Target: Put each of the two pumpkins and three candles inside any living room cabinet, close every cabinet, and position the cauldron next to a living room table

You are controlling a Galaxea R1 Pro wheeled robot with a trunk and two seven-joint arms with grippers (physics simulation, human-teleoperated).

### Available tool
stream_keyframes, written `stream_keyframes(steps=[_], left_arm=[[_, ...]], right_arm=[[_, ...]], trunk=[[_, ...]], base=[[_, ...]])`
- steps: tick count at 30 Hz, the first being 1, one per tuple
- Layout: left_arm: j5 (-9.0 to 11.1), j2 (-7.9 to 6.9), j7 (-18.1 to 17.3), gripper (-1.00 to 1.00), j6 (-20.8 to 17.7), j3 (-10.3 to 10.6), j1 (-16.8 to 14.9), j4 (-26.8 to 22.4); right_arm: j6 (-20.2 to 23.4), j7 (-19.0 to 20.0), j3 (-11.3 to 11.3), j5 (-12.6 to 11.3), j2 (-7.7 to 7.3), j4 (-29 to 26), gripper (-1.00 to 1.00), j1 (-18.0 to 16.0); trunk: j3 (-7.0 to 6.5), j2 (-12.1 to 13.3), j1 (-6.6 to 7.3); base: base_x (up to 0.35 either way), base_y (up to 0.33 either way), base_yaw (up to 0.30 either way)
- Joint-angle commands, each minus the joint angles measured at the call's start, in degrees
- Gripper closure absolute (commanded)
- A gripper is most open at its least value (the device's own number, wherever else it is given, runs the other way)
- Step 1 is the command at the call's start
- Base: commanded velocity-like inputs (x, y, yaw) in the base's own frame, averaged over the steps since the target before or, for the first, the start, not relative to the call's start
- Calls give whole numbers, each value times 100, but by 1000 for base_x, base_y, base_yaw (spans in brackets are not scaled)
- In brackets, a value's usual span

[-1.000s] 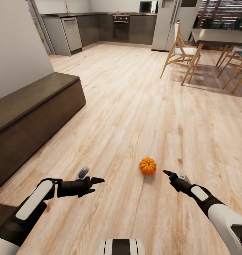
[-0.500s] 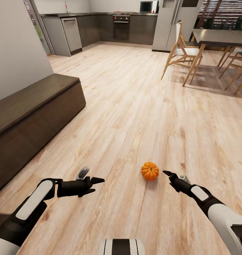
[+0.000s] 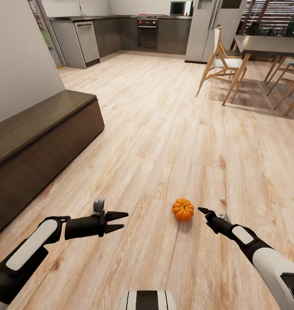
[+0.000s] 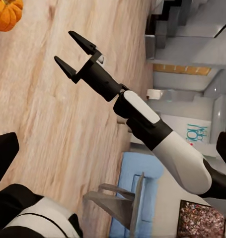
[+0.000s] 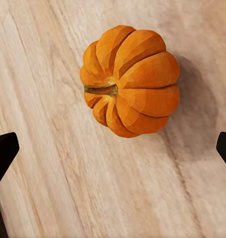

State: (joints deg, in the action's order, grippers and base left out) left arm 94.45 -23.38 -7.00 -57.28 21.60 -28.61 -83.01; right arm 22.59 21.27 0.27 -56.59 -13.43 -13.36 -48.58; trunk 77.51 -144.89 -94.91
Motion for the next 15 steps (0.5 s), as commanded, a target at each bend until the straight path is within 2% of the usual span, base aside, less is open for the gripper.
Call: stream_keyframes(steps=[1, 10, 15], left_arm=[[-48, -21, -139, -100, -2, 32, -4, -8], [-37, -56, -289, -100, -2, 85, -4, -98], [-39, -56, -292, -100, -2, 94, -4, -100]], right_arm=[[27, 8, 5, -27, -2, 0, -100, -2], [23, 24, 8, -27, -2, -3, -100, -2], [13, 80, 8, -27, -12, -8, -100, -2]], trunk=[[4, -2, 1], [4, -2, 1], [115, -8, -12]], base=[[0, 0, 0], [0, 0, 0], [0, 0, 0]])
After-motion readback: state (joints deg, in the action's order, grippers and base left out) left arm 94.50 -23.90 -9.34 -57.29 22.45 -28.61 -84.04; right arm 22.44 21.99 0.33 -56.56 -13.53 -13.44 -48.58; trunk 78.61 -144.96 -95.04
